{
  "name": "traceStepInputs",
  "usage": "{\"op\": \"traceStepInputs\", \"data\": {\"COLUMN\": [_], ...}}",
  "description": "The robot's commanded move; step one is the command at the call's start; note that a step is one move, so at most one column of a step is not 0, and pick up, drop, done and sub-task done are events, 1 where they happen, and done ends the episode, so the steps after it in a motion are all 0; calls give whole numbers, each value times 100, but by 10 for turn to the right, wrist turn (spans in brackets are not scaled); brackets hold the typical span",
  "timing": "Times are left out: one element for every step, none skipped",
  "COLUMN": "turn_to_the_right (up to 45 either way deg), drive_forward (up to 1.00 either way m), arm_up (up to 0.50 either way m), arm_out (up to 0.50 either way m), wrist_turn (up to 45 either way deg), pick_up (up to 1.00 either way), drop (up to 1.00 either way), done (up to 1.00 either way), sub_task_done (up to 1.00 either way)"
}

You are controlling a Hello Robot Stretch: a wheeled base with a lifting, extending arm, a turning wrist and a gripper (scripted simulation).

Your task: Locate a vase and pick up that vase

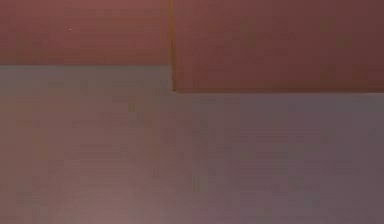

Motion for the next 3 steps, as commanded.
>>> {"op": "traceStepInputs", "data": {"turn_to_the_right": [0,450,390], "drive_forward": [40,0,0], "arm_up": [0,0,0], "arm_out": [0,0,0], "wrist_turn": [0,0,0], "pick_up": [0,0,0], "drop": [0,0,0], "done": [0,0,0], "sub_task_done": [0,0,0]}}
